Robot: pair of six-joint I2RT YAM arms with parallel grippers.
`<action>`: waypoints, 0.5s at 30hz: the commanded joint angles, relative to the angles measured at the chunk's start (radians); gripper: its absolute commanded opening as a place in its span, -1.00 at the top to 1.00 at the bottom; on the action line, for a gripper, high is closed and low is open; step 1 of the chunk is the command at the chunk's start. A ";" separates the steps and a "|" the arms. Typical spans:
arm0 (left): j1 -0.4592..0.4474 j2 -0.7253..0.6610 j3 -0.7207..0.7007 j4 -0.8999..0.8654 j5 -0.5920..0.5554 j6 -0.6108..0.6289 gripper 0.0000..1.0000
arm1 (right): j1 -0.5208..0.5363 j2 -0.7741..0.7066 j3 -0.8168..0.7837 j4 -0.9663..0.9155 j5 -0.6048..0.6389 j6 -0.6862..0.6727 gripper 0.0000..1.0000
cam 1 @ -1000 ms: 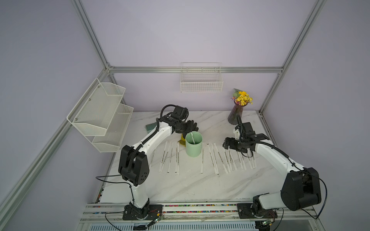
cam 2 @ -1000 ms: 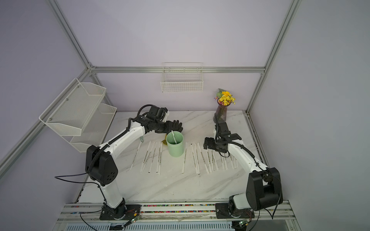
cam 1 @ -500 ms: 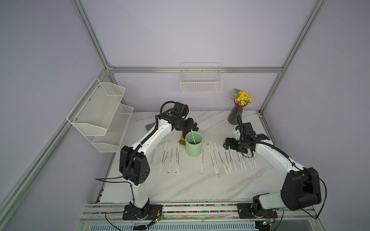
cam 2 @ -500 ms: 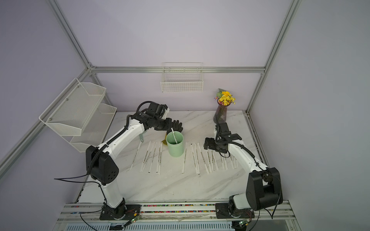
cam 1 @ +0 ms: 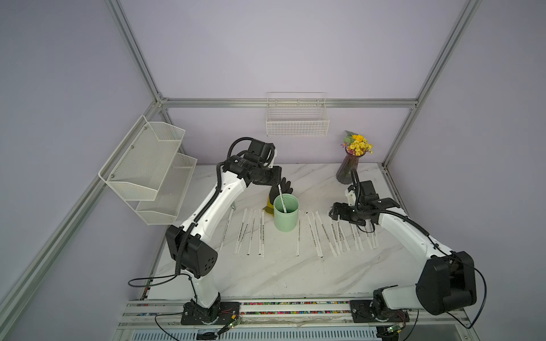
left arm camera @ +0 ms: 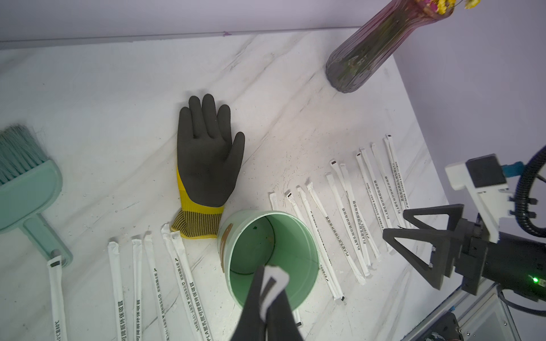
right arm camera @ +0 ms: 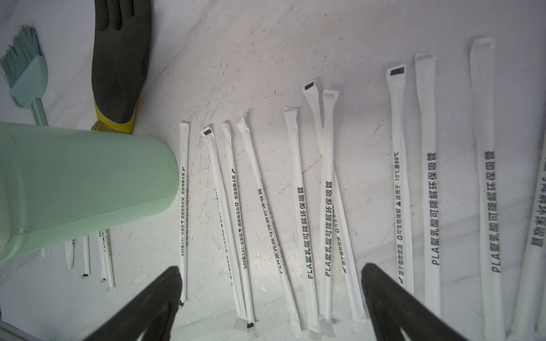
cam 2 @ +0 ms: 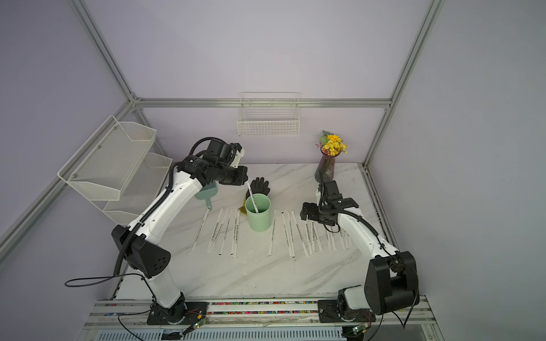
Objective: Take the straws out of the storage container
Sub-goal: Pick up the straw from the container.
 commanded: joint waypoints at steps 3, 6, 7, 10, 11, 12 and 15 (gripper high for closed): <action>-0.007 -0.149 0.060 -0.006 -0.059 0.042 1.00 | -0.005 -0.047 0.008 -0.029 -0.003 0.004 -0.94; -0.005 -0.193 0.080 -0.024 -0.087 0.055 1.00 | -0.005 -0.055 0.014 -0.033 -0.006 0.004 -0.95; -0.005 -0.206 0.087 -0.032 -0.100 0.058 1.00 | -0.004 -0.058 0.015 -0.036 -0.007 0.004 -0.94; -0.001 -0.237 0.105 -0.063 -0.135 0.071 1.00 | -0.006 -0.067 0.018 -0.042 -0.010 0.003 -0.95; 0.001 -0.246 0.112 -0.074 -0.148 0.073 1.00 | -0.005 -0.071 0.017 -0.040 -0.013 0.002 -0.95; 0.002 -0.256 0.114 -0.082 -0.160 0.077 1.00 | -0.004 -0.075 0.016 -0.039 -0.016 0.002 -0.95; 0.009 -0.290 0.113 -0.112 -0.200 0.085 1.00 | -0.005 -0.086 0.014 -0.039 -0.024 0.001 -0.95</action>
